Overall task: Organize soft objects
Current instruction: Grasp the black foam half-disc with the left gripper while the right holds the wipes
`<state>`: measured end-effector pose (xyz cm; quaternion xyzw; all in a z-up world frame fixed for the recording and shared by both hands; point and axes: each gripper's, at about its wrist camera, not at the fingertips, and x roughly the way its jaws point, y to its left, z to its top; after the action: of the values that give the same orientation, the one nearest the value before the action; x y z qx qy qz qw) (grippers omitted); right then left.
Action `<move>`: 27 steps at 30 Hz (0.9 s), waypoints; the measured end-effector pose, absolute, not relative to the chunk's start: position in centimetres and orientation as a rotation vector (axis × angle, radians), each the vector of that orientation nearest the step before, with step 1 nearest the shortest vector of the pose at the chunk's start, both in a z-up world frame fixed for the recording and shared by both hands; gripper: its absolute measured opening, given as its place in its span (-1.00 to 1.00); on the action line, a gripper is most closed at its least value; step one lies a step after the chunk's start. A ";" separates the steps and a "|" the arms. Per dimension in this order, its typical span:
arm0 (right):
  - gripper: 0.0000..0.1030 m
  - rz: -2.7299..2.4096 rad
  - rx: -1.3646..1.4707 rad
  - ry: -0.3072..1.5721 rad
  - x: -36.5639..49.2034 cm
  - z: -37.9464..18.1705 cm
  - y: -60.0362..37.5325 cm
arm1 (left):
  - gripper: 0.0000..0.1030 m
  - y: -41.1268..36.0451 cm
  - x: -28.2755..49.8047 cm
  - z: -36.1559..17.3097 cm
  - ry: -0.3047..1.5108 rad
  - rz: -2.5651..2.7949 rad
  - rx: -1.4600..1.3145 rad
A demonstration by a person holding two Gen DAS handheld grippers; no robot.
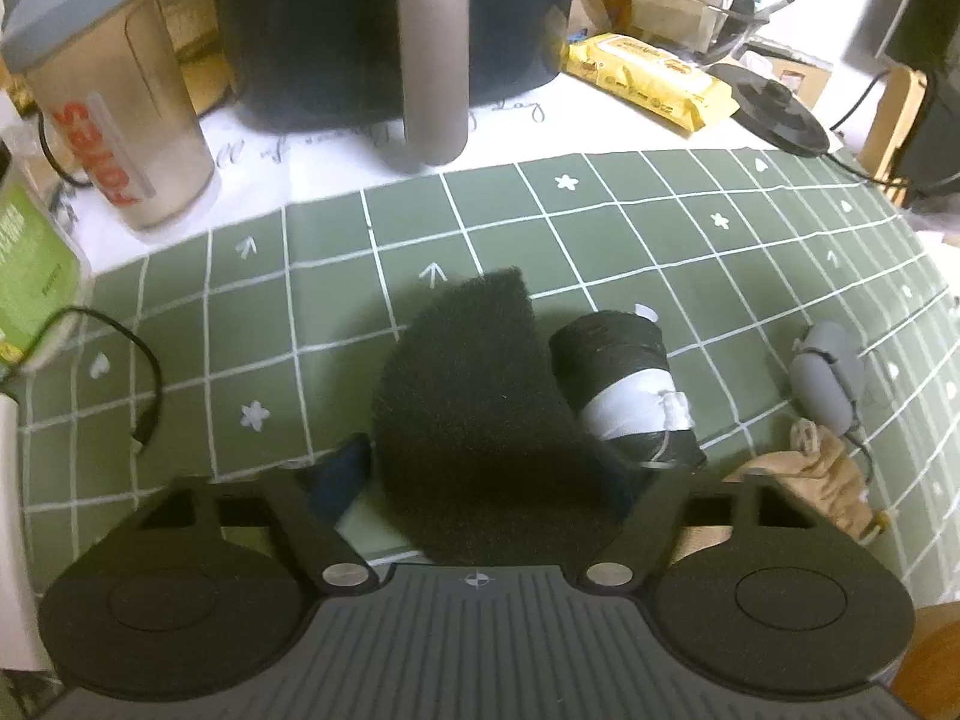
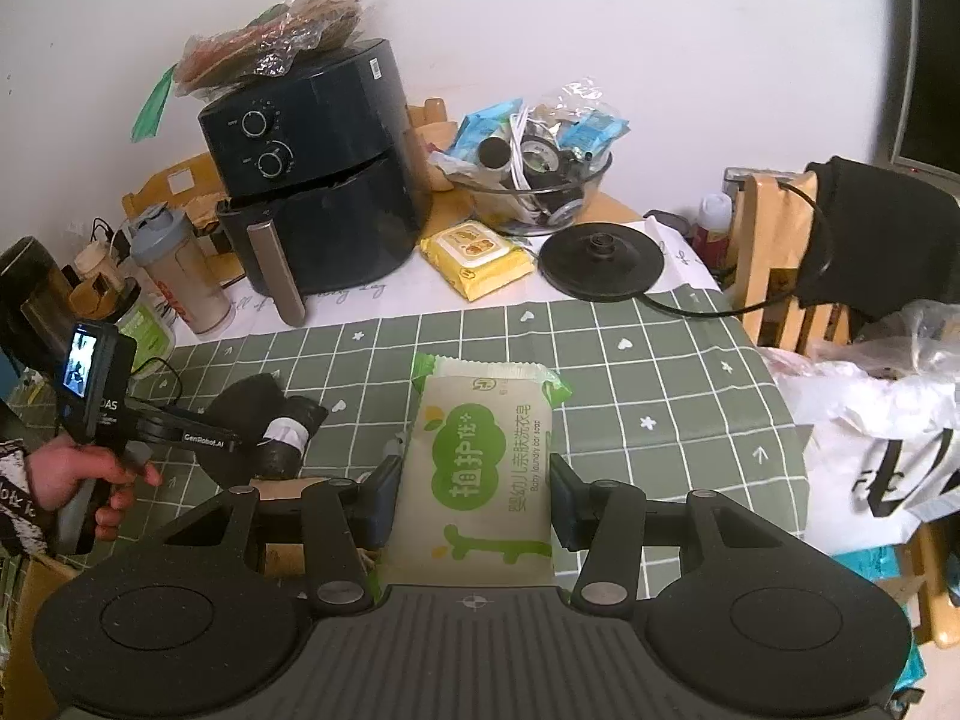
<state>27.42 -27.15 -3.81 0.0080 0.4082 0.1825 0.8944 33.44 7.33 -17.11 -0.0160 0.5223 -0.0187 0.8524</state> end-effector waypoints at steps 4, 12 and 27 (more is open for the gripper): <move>0.01 0.375 0.018 0.844 26.5 -3.6 -27.3 | 0.28 7.6 33.3 -16.8 1.103 -0.022 -0.022; 0.01 0.406 0.003 0.841 26.2 -3.0 -26.8 | 0.25 8.4 31.9 -14.6 1.054 -0.038 -0.034; 0.01 0.567 0.002 0.803 24.7 -1.8 -26.3 | 0.25 8.3 27.3 -8.5 0.974 0.021 -0.063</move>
<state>24.68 -26.31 -1.78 0.0012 0.3853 0.2720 0.8818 27.30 8.28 -8.47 -0.0302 0.4680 0.0099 0.8831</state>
